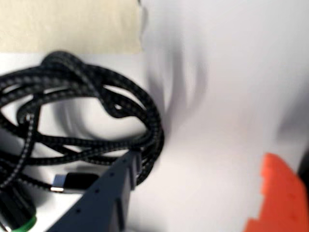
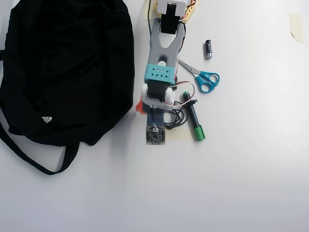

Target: Put the cable into the black bag

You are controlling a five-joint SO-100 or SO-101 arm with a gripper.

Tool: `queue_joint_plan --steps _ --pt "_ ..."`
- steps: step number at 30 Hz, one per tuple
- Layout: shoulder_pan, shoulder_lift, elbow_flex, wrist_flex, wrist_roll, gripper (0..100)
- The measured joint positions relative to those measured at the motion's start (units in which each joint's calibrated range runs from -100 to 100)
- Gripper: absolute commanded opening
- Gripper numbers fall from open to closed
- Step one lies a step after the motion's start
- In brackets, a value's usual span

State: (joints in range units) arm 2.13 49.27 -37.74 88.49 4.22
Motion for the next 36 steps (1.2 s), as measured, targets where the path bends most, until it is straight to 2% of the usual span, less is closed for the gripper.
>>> queue_joint_plan --steps 9,15,36 --pt "-0.6 0.3 -4.6 0.2 -0.5 35" --pt "-2.1 0.3 -10.1 4.3 -0.5 35" --pt "-3.2 4.2 -10.8 2.1 -1.1 35"
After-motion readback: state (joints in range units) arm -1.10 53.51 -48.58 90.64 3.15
